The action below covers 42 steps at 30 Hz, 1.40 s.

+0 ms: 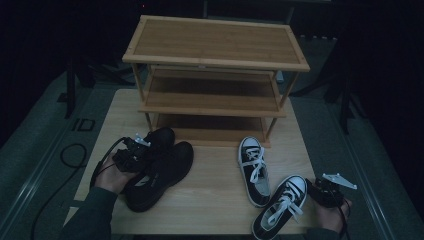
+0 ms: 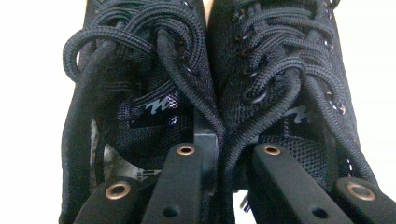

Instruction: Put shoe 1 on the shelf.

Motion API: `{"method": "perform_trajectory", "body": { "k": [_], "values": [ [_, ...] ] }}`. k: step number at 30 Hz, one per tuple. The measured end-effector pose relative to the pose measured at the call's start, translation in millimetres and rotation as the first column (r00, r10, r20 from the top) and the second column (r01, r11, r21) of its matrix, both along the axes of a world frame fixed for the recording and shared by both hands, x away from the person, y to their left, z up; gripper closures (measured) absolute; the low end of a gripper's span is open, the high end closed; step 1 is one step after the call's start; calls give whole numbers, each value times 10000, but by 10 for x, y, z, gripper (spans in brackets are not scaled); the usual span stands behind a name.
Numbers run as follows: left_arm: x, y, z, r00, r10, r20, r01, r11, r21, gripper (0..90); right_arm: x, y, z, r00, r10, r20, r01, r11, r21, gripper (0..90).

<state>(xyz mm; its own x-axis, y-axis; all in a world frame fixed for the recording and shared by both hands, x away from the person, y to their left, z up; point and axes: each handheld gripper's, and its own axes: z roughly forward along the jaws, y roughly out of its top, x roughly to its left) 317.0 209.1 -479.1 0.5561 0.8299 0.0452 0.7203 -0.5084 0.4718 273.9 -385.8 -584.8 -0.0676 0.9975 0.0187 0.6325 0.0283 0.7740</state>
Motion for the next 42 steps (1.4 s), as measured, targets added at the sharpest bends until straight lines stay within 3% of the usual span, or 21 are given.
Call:
{"method": "perform_trajectory", "body": {
  "k": [12, 42],
  "values": [
    [8, -71, 96, 9997, -108, 208, 109, 9999, -67, 858, 1, 1, 0, 10000, -7, 4, 7, 10000, 9, 553],
    [268, -346, 181, 9991, -317, 298, 318, 9995, -58, 857, 4, 0, 0, 10000, 11, -3, -11, 10000, 7, 550]
  ]
}}
